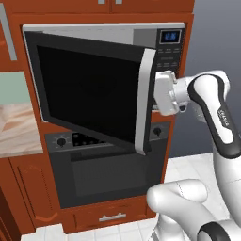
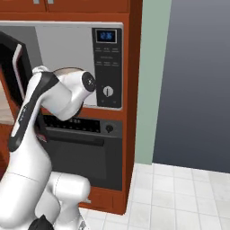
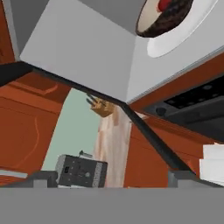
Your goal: The microwave is finished heating the shrimp and tomato. Take the bowl containing the food and place it on the dining counter.
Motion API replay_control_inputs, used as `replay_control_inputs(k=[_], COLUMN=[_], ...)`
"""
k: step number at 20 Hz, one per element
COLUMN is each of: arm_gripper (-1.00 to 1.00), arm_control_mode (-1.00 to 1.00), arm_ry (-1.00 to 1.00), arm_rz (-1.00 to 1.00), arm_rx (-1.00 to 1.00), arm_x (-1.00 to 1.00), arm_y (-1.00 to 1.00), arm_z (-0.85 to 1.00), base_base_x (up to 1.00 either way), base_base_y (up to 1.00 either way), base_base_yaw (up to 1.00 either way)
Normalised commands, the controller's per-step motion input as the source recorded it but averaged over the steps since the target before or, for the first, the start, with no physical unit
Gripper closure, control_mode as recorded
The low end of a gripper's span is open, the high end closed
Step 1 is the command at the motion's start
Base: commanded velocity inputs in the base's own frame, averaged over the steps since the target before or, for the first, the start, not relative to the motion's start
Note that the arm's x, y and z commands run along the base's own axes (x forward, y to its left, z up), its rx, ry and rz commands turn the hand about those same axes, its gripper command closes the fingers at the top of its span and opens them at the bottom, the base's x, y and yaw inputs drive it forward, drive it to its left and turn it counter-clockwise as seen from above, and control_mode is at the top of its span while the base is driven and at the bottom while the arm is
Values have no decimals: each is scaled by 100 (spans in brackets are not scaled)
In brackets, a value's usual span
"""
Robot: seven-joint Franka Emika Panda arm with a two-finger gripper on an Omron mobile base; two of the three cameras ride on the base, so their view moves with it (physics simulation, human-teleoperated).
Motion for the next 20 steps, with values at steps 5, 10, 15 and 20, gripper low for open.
replay_control_inputs(k=[5, 10, 15, 20], arm_gripper=[-100, -100, -100, -100], arm_control_mode=[-100, -100, -100, -100], arm_ry=[34, 24, 3, -22], arm_rz=[35, 38, 22, -14], arm_rx=[0, -1, 0, 0], arm_x=[-33, -85, -87, -11], arm_y=[76, 100, 100, 100], arm_z=[9, 10, 0, 0], base_base_x=[0, 0, 0, 0], base_base_y=[0, 0, 0, 0], base_base_yaw=[0, 0, 0, 0])
